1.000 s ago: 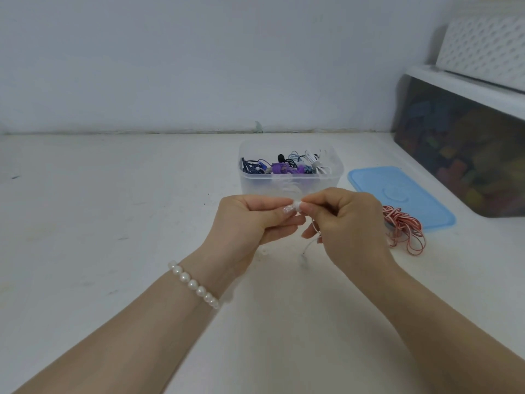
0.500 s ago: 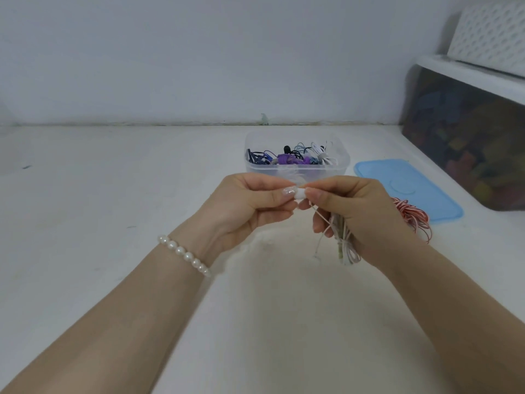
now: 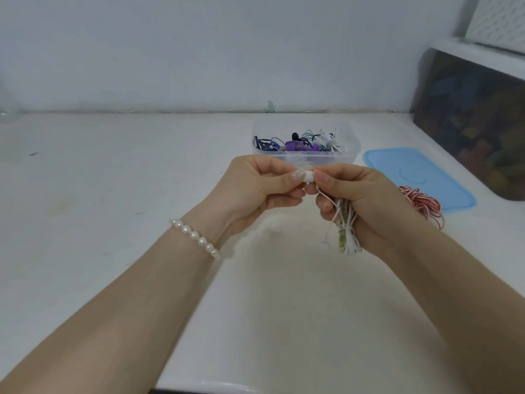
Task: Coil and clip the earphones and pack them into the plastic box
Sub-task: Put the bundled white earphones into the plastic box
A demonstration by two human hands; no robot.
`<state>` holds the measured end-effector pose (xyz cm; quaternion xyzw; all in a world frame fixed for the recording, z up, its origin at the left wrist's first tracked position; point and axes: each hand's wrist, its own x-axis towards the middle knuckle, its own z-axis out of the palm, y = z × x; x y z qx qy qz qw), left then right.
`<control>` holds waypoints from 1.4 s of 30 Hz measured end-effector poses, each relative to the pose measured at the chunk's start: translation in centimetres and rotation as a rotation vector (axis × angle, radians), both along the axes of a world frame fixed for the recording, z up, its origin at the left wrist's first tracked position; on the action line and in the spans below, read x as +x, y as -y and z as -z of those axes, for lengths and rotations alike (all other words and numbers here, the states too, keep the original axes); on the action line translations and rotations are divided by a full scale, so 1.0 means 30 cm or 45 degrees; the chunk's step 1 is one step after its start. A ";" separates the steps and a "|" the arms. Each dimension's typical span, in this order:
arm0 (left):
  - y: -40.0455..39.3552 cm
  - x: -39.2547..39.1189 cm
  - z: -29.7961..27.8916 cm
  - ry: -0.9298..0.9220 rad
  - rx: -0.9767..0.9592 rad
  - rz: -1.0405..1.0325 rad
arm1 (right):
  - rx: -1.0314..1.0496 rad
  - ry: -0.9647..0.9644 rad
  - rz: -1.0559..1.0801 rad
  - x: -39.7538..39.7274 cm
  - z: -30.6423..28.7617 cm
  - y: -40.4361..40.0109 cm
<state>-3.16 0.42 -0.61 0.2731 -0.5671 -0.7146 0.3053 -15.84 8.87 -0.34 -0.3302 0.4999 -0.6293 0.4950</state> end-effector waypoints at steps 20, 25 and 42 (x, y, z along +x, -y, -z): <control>0.054 0.055 0.022 0.946 -0.852 0.159 | 0.102 -0.378 0.182 -0.070 0.015 0.002; 0.062 0.051 0.040 1.031 -0.876 0.210 | 0.095 -0.418 0.177 -0.064 0.017 0.004; -0.027 -0.004 0.004 0.235 -0.024 0.033 | 0.019 -0.143 0.047 -0.064 0.008 0.003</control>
